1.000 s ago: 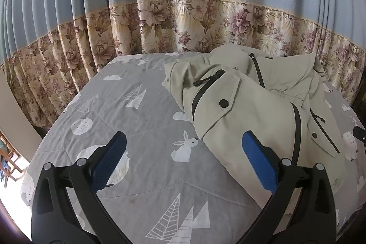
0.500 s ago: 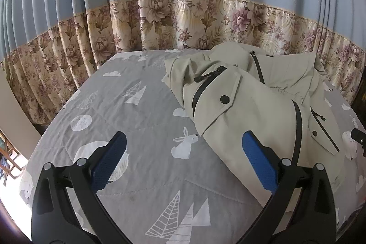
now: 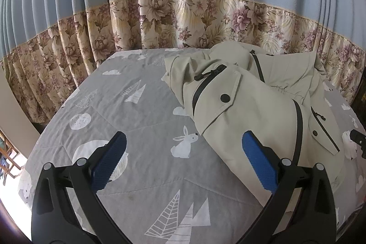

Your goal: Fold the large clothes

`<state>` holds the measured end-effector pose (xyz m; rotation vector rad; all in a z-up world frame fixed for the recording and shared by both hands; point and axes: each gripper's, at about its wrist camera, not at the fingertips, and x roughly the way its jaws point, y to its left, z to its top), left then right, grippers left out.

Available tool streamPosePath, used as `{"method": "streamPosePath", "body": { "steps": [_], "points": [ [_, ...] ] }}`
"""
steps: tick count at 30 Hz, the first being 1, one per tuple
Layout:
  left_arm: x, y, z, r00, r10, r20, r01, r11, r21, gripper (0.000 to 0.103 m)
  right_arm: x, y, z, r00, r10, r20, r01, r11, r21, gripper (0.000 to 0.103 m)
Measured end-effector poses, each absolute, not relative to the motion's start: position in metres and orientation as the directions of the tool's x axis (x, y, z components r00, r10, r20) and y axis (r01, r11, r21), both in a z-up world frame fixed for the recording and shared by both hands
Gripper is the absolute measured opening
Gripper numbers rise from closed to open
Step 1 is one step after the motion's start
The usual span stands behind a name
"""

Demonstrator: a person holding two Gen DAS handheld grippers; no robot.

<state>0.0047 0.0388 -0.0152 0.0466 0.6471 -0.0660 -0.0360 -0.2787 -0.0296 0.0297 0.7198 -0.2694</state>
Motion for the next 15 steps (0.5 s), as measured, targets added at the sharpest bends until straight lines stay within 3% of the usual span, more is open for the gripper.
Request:
{"method": "streamPosePath", "body": {
  "steps": [15],
  "points": [
    [0.0063,0.0376,-0.0251,0.785,-0.045,-0.618,0.076,0.997,0.024,0.100,-0.0350,-0.2788,-0.0326,0.715,-0.231,-0.659,0.252,0.966,-0.065,0.101]
  ]
}}
